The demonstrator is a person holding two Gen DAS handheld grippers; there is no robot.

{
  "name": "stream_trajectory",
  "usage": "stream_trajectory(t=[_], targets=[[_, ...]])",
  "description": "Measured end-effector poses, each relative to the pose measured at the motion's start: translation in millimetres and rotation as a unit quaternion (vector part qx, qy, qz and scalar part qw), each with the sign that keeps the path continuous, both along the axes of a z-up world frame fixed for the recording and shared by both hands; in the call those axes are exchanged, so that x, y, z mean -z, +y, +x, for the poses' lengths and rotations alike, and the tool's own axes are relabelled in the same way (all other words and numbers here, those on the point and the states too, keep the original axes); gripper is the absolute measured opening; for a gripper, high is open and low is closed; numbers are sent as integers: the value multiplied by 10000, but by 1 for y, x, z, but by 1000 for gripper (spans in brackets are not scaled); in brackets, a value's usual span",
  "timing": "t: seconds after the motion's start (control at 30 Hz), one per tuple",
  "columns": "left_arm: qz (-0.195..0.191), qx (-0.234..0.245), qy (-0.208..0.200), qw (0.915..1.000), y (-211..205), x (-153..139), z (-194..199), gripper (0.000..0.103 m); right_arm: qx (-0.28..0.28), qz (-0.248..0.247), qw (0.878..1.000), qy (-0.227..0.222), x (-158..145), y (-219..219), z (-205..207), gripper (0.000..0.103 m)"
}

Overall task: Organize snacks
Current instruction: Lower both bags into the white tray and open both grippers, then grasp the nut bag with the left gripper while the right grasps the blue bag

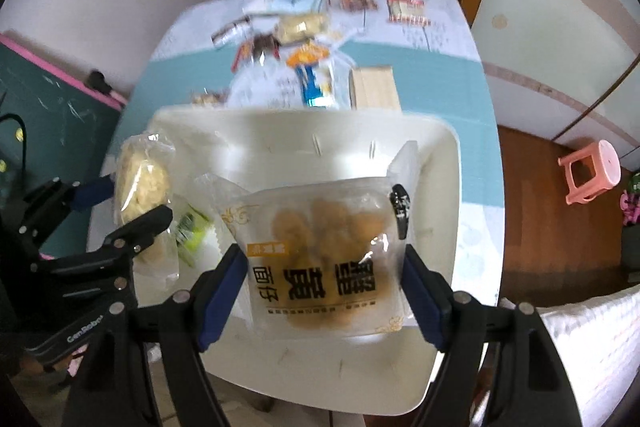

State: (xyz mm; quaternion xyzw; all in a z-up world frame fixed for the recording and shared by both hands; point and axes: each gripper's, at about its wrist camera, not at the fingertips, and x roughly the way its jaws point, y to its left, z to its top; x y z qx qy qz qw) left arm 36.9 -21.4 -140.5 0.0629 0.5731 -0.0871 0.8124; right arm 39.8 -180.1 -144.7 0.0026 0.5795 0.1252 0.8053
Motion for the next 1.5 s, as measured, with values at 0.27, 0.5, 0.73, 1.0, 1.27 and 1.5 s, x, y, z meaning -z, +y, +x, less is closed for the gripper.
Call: stream_trajectory(t=[0.27,0.5,0.73,1.0,1.27,1.5], targets=[[-22,-70,253,9997,2,17,-1,55,-46,-189,9992,335,26,9,1,81],[142,-35,319,9994,0,19,2,78,54,-219,9989,411,30,8,6,86],[202,-2,157,9997,-3,8,1,82,187,-102,9997,74,11,3,7,95],[106,-74,0,9999,0,-4,1,82,234,-10,9997,-89,1,-1,6,97],[94,-59,-204,9997,1,-14,0,82,226,41,9996,-178,-6,-1,6,97],[85,-39,-297,9995,3,-17,-1,82,179,97,9996,-214,-8,2,5,97]])
